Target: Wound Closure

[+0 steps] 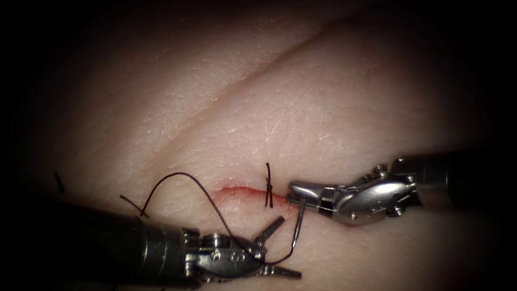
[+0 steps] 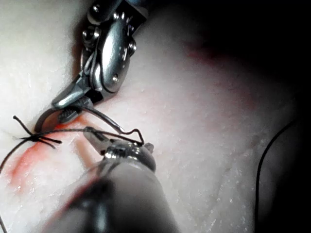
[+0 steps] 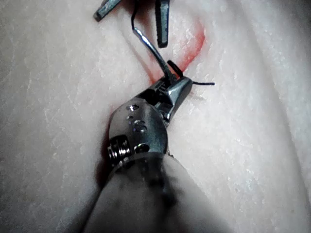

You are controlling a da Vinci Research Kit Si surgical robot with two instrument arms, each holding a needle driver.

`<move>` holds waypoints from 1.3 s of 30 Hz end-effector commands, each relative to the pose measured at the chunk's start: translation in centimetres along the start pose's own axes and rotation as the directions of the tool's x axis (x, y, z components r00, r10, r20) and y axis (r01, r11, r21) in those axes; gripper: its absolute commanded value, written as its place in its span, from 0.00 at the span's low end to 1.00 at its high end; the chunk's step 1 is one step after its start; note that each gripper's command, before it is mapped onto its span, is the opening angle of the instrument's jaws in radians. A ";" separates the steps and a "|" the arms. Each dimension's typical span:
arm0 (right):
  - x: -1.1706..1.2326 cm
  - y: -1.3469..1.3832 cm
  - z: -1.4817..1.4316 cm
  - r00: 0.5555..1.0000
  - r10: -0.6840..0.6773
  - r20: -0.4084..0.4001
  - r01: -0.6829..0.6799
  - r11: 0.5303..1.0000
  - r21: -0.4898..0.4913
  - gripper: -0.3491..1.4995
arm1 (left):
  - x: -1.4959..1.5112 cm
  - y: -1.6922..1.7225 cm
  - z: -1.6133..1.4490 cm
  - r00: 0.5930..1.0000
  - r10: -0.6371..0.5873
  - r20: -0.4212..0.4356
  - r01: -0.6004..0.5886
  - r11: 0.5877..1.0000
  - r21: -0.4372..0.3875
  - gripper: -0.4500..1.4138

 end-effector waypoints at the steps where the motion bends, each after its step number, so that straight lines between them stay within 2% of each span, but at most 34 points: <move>1: 0.01 0.00 0.06 1.000 0.004 -0.002 -0.004 1.000 -0.005 0.00 | -0.02 0.03 0.07 1.000 -0.001 0.001 0.001 1.000 0.000 0.72; 5: 0.00 0.18 -0.02 1.000 0.022 -0.020 -0.023 0.999 -0.035 0.00 | -0.01 0.02 0.10 1.000 -0.002 0.001 0.002 1.000 0.001 0.72; 7: -0.01 0.28 -0.07 0.996 0.074 -0.043 -0.076 0.996 -0.047 0.00 | 0.00 0.00 0.13 1.000 -0.004 0.004 0.004 1.000 0.001 0.72; 17: -0.12 0.31 -0.03 0.978 0.188 -0.087 -0.193 0.980 -0.046 0.00 | 0.00 -0.07 0.20 1.000 -0.006 0.007 0.006 1.000 0.003 0.72; 25: -0.15 0.48 -0.01 0.967 0.236 -0.098 -0.241 0.969 -0.046 0.00 | 0.02 -0.13 0.33 1.000 -0.009 0.013 0.009 1.000 0.008 0.72; 32: -0.08 0.56 0.01 0.953 0.284 -0.107 -0.288 0.957 -0.022 0.00 | -0.19 -0.21 0.48 0.999 0.014 0.036 -0.015 1.000 0.009 0.72; 39: -0.09 0.62 0.04 0.942 0.326 -0.077 -0.324 0.945 0.034 0.00 | -0.44 -0.09 0.51 0.997 0.018 0.076 -0.018 1.000 -0.006 0.72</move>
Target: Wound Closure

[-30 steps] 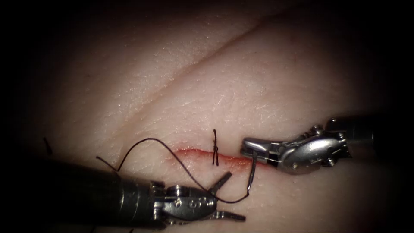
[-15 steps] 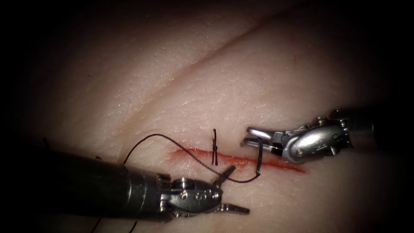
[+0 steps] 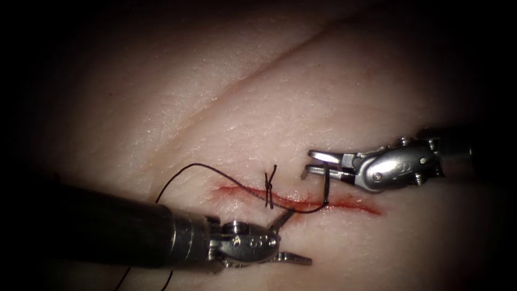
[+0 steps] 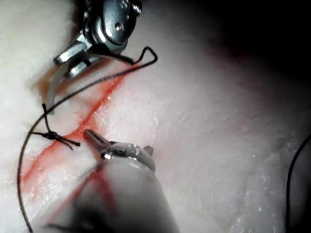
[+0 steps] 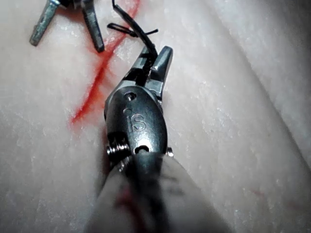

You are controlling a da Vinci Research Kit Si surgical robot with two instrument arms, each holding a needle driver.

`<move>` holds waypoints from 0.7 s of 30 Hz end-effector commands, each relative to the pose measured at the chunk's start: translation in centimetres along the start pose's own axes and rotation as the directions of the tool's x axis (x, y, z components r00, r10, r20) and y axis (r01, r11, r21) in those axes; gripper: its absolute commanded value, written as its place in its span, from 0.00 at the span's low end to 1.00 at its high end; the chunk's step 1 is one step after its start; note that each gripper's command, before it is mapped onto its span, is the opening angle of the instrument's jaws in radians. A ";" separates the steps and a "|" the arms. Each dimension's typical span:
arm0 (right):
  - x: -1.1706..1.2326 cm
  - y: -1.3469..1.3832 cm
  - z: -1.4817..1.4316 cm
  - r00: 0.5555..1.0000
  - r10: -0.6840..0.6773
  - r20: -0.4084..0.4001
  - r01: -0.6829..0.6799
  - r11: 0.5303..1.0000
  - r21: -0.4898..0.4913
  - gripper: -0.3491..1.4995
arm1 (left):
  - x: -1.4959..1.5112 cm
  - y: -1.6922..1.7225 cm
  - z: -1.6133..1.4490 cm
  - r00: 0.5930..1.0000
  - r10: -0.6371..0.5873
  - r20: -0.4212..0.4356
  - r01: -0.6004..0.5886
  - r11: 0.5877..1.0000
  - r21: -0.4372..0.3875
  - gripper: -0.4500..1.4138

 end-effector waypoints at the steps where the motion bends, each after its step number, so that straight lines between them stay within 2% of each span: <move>1: -0.03 -0.02 0.08 1.000 0.007 0.003 -0.007 1.000 0.012 0.00 | -0.04 0.04 0.06 1.000 0.003 0.003 -0.003 1.000 -0.001 0.72; 16: 0.13 0.32 0.25 0.989 0.142 0.039 -0.146 0.981 0.131 0.00 | -0.25 0.11 0.12 0.999 0.001 0.036 -0.001 1.000 -0.011 0.73; 21: 0.22 0.45 0.29 0.980 0.196 0.044 -0.200 0.970 0.137 0.00 | -0.36 0.07 0.14 0.999 -0.001 0.046 0.002 1.000 -0.015 0.73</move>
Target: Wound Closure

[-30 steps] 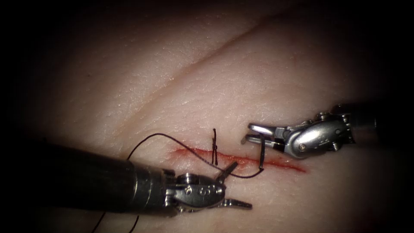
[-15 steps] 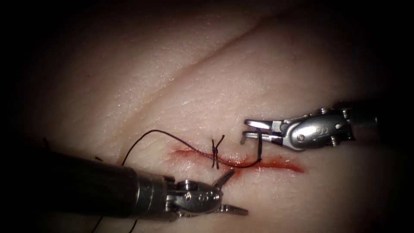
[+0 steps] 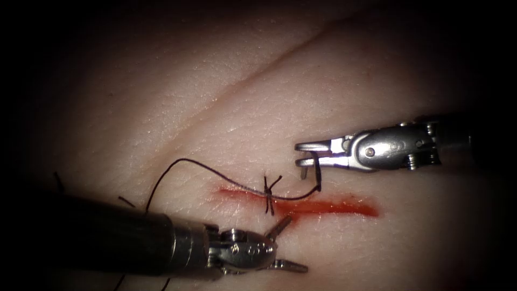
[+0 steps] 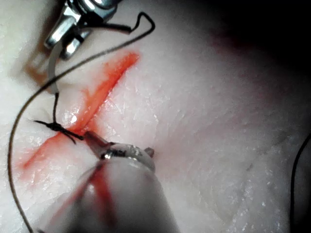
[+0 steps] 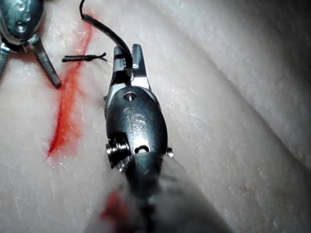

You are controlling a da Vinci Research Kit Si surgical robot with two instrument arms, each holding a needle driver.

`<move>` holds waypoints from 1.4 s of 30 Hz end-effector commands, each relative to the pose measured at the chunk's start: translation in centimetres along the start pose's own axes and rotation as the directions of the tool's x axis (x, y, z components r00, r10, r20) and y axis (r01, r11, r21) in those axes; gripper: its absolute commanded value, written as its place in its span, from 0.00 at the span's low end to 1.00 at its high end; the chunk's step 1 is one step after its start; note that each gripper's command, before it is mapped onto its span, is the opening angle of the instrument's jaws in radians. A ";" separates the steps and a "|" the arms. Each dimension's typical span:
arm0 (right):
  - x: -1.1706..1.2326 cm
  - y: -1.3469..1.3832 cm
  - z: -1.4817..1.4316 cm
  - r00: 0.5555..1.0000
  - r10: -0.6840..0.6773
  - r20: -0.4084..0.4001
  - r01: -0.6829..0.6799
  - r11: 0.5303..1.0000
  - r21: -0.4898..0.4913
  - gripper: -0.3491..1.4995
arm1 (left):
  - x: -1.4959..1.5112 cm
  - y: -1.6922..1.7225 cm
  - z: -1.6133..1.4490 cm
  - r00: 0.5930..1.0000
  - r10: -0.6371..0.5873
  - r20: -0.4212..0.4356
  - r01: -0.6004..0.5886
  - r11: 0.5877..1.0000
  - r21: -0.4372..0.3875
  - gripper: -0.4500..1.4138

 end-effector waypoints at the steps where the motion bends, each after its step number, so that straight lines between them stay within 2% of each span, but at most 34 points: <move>1: 0.00 0.01 0.08 1.000 0.014 -0.002 -0.014 1.000 0.001 0.00 | -0.03 0.05 0.07 1.000 -0.003 0.002 0.003 1.000 -0.002 0.73; 6: -0.01 0.10 0.10 0.991 0.137 -0.001 -0.137 0.991 -0.002 0.00 | -0.06 0.07 0.04 1.000 -0.002 0.002 0.002 1.000 -0.002 0.73; 13: -0.15 0.27 0.08 0.942 0.334 -0.033 -0.336 0.940 -0.052 0.00 | -0.05 0.10 0.02 1.000 -0.003 0.003 0.003 1.000 -0.002 0.73; 23: -0.24 0.43 0.04 0.905 0.421 -0.064 -0.426 0.899 -0.098 0.00 | -0.04 0.14 -0.01 1.000 -0.005 0.005 0.005 1.000 0.000 0.73; 28: -0.28 0.52 0.05 0.864 0.499 -0.072 -0.504 0.856 -0.113 0.00 | -0.03 0.16 -0.03 1.000 -0.006 0.006 0.006 1.000 0.001 0.73; 33: -0.27 0.57 0.06 0.843 0.532 -0.077 -0.537 0.836 -0.114 0.00 | 0.00 0.17 -0.05 1.000 -0.009 0.006 0.009 1.000 0.001 0.73; 42: -0.29 0.61 0.12 0.759 0.646 -0.084 -0.651 0.752 -0.099 0.00 | 0.02 0.18 -0.05 1.000 -0.011 0.007 0.011 1.000 0.002 0.73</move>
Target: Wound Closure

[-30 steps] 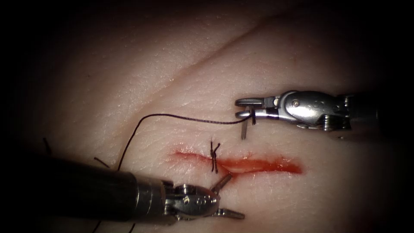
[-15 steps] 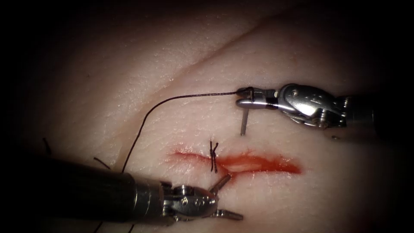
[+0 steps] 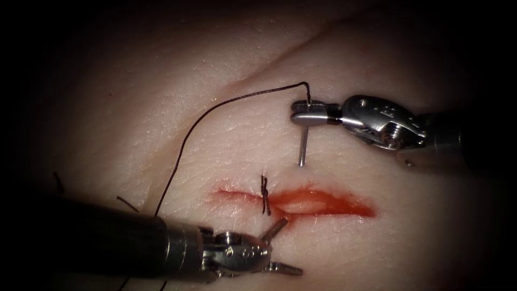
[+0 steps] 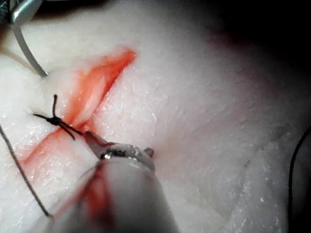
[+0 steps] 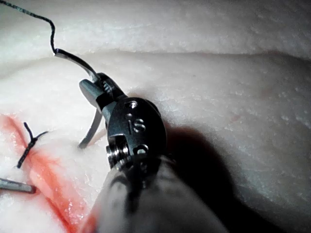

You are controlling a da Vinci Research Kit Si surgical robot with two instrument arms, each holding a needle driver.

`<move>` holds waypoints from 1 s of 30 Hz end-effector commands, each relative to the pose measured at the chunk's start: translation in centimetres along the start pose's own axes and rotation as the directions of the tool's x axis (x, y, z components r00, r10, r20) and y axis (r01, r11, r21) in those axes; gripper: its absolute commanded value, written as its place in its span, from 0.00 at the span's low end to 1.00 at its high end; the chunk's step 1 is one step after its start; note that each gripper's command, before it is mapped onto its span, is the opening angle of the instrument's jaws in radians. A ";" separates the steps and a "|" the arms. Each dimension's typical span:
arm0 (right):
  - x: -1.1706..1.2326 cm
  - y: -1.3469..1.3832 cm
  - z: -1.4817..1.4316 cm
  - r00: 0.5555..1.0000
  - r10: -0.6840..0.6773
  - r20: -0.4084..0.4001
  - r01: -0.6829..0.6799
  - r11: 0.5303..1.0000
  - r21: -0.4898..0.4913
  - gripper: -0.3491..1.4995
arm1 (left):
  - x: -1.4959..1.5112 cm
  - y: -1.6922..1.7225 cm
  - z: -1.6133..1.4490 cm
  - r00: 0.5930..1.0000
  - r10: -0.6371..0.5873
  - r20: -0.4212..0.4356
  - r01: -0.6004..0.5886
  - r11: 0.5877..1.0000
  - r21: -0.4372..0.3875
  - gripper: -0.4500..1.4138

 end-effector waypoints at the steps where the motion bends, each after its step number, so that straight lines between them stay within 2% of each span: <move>1: -0.04 0.00 0.08 1.000 0.030 0.001 -0.030 1.000 0.005 0.00 | -0.03 0.04 0.07 1.000 0.000 0.001 0.000 1.000 -0.001 0.73; 7: -0.10 -0.06 0.09 0.979 0.203 0.014 -0.203 0.979 0.029 0.00 | -0.02 0.06 0.06 1.000 -0.001 0.002 0.001 1.000 0.000 0.73; 16: -0.19 -0.10 0.13 0.936 0.352 0.011 -0.352 0.934 0.063 0.00 | -0.02 0.07 0.06 1.000 -0.002 0.002 0.002 1.000 0.001 0.73; 30: -0.43 -0.29 0.21 0.877 0.477 0.051 -0.479 0.867 0.135 0.00 | -0.03 0.07 0.05 1.000 -0.001 0.002 0.001 1.000 0.000 0.73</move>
